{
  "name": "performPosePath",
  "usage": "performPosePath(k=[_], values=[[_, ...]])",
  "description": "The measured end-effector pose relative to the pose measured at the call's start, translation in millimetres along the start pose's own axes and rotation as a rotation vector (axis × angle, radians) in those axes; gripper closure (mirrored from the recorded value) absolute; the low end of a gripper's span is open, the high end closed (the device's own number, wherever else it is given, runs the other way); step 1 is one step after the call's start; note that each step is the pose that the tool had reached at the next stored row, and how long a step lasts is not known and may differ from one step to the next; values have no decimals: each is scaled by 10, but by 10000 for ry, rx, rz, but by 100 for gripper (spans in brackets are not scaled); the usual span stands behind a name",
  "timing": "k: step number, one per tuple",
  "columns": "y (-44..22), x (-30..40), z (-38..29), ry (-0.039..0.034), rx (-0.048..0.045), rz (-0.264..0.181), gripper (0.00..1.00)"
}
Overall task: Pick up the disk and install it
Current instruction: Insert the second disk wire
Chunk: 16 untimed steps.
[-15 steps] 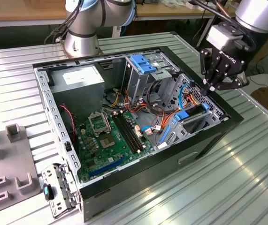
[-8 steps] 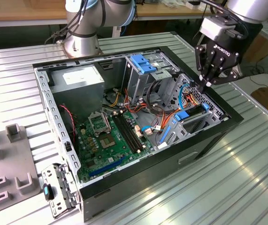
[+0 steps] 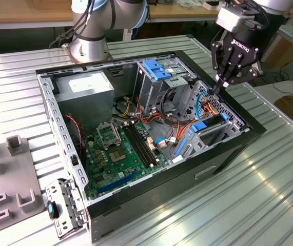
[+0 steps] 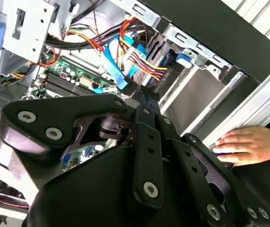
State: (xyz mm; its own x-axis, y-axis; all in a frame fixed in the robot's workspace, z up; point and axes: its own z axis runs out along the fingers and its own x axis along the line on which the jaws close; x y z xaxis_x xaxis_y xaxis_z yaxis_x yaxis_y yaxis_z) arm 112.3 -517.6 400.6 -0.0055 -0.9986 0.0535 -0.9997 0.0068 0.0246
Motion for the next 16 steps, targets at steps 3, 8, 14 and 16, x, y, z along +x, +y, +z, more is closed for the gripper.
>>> performPosePath(k=[3,8,14,16], values=[[-28,-109,-8,78,-80,89,89],[-62,-269,17,569,-124,112,64],[-64,-382,126,783,-124,118,64],[-65,-386,196,827,-123,119,64]])
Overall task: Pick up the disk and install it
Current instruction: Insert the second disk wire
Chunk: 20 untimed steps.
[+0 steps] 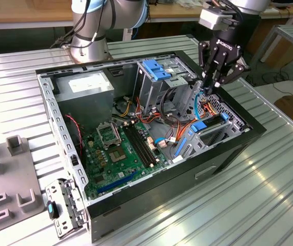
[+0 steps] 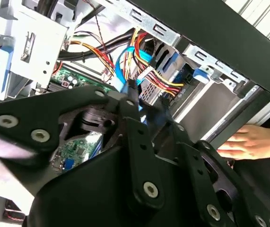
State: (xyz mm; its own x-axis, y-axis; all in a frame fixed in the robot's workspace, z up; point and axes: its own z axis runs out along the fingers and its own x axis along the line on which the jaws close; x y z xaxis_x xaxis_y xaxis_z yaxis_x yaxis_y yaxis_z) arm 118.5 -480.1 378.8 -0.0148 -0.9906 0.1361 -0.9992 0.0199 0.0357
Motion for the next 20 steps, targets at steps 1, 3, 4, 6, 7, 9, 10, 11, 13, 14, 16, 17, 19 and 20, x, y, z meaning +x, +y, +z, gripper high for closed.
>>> performPosePath(k=[1,3,4,6,7,9,10,11,13,14,16,17,19,20], values=[[0,-1,10,2,0,0,72],[-2,-5,38,7,0,0,83],[-2,-7,52,6,0,0,89],[-2,-9,66,17,0,1,89],[-3,-9,67,28,0,1,89],[-3,-9,67,29,0,1,89],[-3,-7,68,29,1,1,89],[-3,-4,68,53,1,2,89],[-3,-2,68,258,5,10,76],[-3,-2,69,418,15,18,76],[-3,-2,73,702,33,30,76],[-3,-2,76,757,35,32,76],[-6,-10,135,934,39,39,84],[-6,-12,145,964,39,40,84]])
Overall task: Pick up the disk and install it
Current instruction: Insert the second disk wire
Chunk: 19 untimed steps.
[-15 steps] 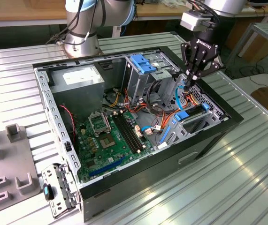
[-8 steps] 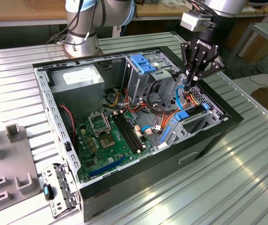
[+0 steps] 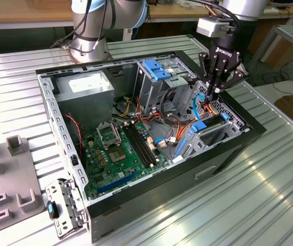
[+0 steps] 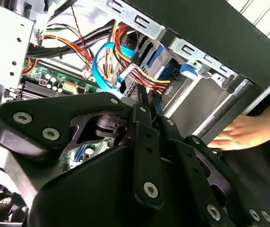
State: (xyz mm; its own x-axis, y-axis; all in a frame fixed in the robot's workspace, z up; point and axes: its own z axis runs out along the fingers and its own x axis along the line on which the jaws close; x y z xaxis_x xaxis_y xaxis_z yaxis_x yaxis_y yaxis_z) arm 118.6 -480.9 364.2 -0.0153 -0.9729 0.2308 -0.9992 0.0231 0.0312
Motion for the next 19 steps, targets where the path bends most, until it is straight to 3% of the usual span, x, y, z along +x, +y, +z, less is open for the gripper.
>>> performPosePath(k=[2,3,4,5,7,9,13,15,19], values=[[-1,11,12,10,1,0,84],[-2,35,19,-163,-1,-6,84],[-2,75,28,-462,-7,-17,84],[-4,133,41,-693,-10,-25,84],[-7,273,75,-807,-12,-29,84],[-7,350,93,-1000,-15,-36,84],[5,423,112,-1210,1,-137,84],[14,460,120,-1307,51,-240,84],[35,550,144,-1390,102,-276,84]])
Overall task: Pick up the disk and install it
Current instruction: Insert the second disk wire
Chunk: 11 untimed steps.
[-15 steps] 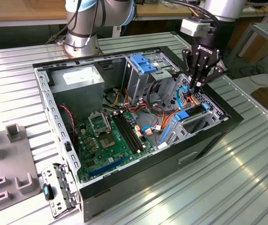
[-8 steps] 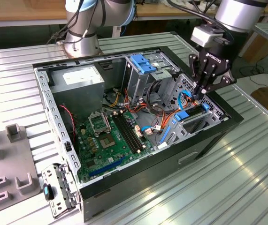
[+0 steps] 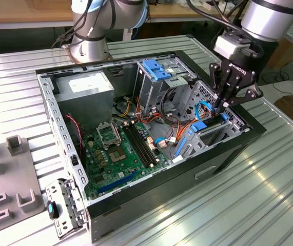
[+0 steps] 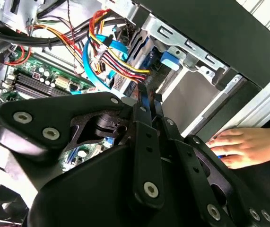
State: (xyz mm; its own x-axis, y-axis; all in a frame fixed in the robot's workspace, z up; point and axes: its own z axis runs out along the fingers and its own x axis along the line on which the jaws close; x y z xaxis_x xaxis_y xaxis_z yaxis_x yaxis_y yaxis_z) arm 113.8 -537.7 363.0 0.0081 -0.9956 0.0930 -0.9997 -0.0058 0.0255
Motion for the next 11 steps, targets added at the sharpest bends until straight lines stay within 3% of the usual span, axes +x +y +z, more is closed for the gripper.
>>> performPosePath(k=[1,6,8,9,11], values=[[5,16,1,-88,10,-20,84],[11,120,19,-319,35,-79,84],[11,130,23,-462,43,-111,84],[13,134,36,-572,73,-126,84],[17,135,48,-590,111,-123,84]])
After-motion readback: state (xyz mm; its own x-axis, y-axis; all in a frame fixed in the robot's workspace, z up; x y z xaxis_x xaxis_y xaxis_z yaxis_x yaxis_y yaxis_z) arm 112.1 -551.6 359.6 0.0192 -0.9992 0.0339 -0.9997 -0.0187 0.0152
